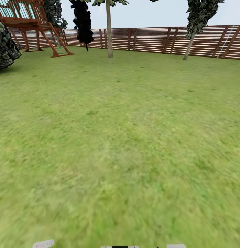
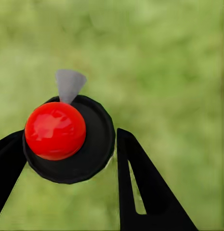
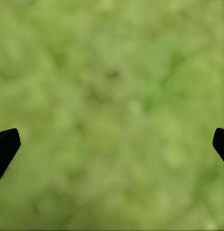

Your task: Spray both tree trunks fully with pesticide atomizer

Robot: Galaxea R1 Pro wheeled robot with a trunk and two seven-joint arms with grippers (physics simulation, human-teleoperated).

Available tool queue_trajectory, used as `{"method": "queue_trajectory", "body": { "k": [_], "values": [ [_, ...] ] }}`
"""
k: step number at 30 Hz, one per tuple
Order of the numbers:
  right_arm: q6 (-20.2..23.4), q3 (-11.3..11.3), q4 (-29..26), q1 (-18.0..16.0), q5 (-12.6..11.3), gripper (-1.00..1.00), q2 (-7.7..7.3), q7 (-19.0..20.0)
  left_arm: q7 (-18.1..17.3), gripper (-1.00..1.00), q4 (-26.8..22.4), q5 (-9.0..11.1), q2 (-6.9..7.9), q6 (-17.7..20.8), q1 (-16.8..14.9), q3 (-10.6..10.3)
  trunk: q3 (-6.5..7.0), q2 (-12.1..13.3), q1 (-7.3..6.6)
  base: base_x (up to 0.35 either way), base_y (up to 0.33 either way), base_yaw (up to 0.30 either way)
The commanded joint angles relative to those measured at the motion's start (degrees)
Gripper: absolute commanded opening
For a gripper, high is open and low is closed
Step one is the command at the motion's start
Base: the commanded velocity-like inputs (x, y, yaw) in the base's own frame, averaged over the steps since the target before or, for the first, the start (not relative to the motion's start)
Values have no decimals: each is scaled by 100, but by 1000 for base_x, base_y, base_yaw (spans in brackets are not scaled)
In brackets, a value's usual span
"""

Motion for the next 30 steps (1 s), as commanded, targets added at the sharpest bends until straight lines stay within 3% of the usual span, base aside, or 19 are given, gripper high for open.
{"method": "queue_trajectory", "body": {
  "k": [1,5,9,14,20,30],
  "values": [
    [0,0,0,0,0,100,0,0,-1,-100,0,2,2,-2,0,7,0,0,0,341,0,0],
    [-6,-6,-8,0,-19,100,12,-4,-2,-100,0,2,14,-4,1,15,0,0,0,341,0,0],
    [-92,-29,-646,0,-35,100,27,-17,-2,-100,0,2,14,3,0,16,0,0,0,341,0,0],
    [-301,5,-888,0,-2,100,27,-10,-2,-100,7,2,6,2,0,8,0,0,0,341,0,0],
    [-351,133,-655,0,281,100,10,18,6,-100,17,2,22,3,3,15,0,0,0,341,0,0],
    [-344,132,-563,0,316,100,-15,-2,7,-100,17,2,24,4,0,16,0,0,0,341,0,0]
  ]
}}
